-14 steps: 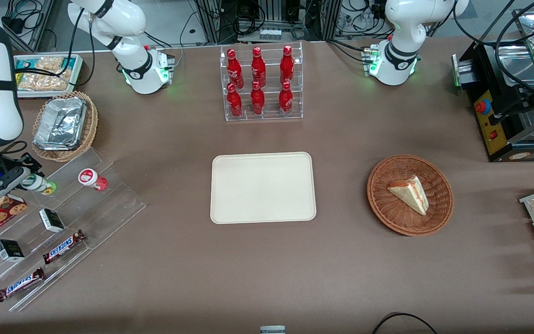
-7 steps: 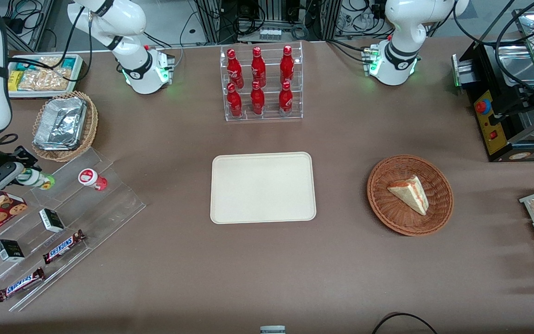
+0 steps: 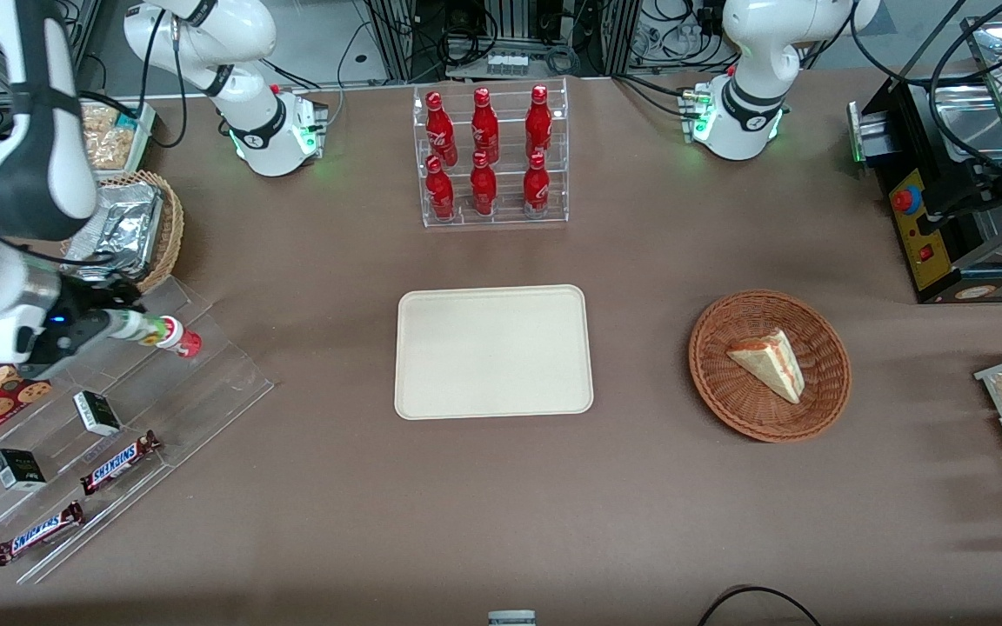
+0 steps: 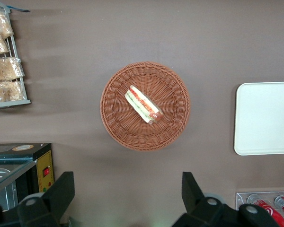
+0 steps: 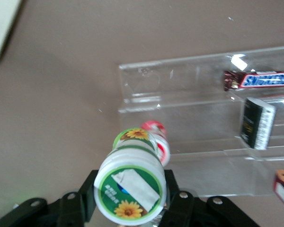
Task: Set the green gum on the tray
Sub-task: 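Lift the green gum canister and carry it over the cream tray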
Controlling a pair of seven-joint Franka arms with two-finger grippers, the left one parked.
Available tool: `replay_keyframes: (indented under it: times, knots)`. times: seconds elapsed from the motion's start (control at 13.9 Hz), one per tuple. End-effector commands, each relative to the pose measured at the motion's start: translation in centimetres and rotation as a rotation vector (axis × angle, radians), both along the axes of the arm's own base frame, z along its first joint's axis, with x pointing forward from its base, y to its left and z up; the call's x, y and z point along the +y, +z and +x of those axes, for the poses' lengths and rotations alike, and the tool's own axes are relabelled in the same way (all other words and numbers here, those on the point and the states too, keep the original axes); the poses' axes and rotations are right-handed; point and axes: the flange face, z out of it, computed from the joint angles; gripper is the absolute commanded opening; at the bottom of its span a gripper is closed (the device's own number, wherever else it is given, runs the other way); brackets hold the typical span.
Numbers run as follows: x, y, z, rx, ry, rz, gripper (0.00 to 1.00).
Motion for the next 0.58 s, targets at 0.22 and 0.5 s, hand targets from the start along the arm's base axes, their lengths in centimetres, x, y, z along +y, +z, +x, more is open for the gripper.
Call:
replay_keyframes:
  times: [0.22, 0.5]
  knots:
    - [14.6, -0.3, -0.7, -0.012, -0.195, -0.023, 0.00]
    - [25.4, -2.1, -0.9, -0.055, -0.359, -0.060, 0.00]
